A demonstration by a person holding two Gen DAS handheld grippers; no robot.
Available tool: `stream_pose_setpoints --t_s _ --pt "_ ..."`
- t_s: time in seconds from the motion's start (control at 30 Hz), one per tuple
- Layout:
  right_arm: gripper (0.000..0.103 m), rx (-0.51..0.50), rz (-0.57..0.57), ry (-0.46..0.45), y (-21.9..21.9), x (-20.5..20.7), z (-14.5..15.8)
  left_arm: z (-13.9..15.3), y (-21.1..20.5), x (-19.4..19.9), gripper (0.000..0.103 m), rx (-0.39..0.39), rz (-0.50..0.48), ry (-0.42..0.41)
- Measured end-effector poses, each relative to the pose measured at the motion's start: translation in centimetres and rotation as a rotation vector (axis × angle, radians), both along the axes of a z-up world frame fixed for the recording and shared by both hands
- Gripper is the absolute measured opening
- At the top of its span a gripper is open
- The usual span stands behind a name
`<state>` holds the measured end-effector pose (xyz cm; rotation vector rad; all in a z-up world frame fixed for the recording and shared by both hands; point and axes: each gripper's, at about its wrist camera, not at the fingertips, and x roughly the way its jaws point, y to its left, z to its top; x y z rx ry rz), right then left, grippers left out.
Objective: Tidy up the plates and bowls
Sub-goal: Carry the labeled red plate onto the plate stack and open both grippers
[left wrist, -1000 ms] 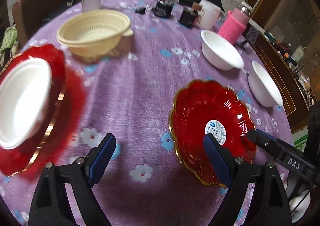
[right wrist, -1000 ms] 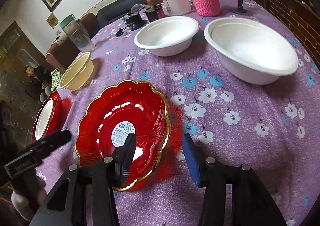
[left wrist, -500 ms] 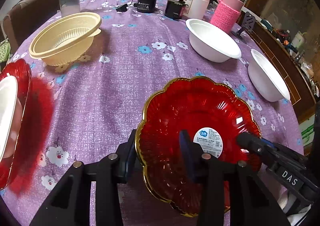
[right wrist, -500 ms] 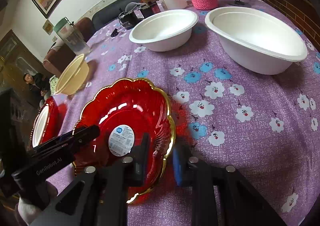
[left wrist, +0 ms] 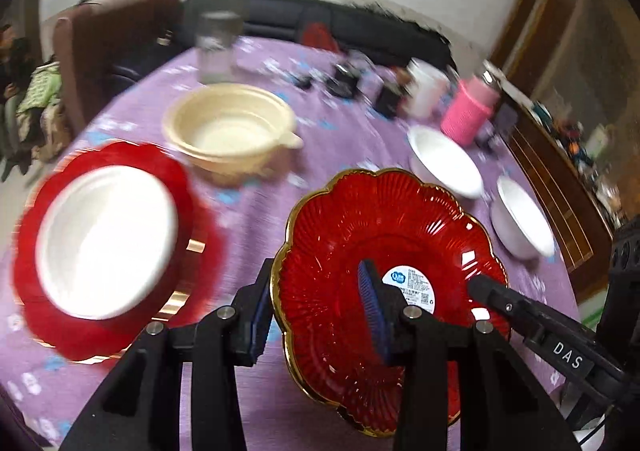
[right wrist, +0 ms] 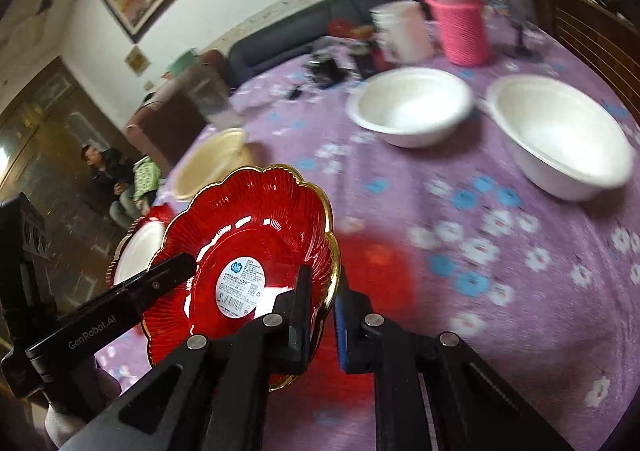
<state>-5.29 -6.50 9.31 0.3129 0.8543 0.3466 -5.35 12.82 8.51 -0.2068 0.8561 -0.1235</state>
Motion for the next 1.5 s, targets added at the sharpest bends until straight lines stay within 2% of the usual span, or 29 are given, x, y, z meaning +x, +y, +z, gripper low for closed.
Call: stream_pose_setpoints --t_s 0.27,0.43,0.67,0.87,1.5 --pt "0.012 0.000 0.154 -0.011 9.3 1.9 1.2 2.2 9.0 -1.6 0.040 0.011 0.196 -0.058" --pt "0.013 -0.015 0.233 -0.009 15.3 3.2 1.3 2.2 14.0 -1.6 0.040 0.017 0.302 -0.058" --pt "0.013 -0.061 0.275 -0.005 20.9 5.0 0.5 0.5 18.4 -1.1 0.040 0.024 0.374 -0.031" --pt "0.013 -0.080 0.277 0.022 22.3 6.0 -0.6 -0.9 19.9 -0.5 0.040 0.006 0.386 -0.003" --pt "0.013 -0.087 0.243 0.048 21.8 6.7 -2.2 -2.3 18.9 0.5 0.040 0.029 0.384 0.021"
